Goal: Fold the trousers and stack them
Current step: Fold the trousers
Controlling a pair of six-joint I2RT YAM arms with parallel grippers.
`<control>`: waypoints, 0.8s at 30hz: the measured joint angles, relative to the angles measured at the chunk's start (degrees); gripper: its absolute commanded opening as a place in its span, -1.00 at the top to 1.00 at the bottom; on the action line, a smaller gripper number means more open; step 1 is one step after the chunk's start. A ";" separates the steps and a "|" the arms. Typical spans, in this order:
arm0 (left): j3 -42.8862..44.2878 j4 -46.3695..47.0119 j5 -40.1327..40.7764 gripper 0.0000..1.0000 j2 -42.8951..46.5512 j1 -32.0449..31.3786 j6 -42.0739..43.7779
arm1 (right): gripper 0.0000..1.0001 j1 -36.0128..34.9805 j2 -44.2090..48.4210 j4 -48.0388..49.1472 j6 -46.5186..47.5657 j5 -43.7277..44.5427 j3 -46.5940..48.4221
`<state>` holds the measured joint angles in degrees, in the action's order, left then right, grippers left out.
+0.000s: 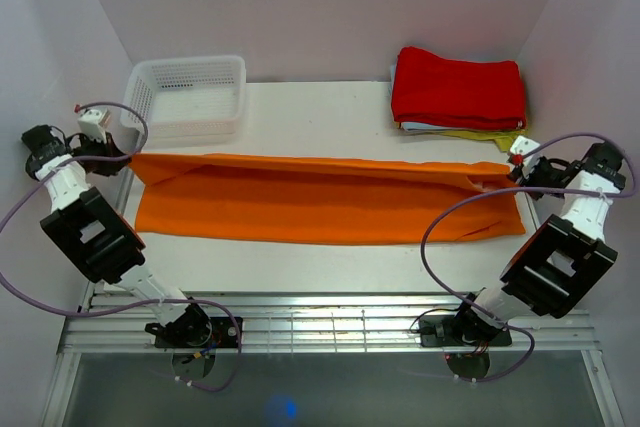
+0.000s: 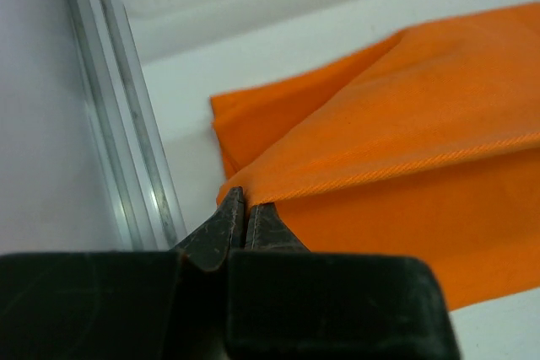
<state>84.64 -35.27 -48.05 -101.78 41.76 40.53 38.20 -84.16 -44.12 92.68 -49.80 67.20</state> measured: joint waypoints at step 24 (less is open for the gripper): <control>-17.84 -13.27 4.04 1.00 1.22 12.41 31.78 | 0.85 6.45 4.09 -3.13 19.08 15.34 -22.69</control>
<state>66.81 -48.53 -44.01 -100.55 54.17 72.31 44.64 -80.07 -47.24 111.77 -34.46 44.51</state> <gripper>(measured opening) 0.033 0.082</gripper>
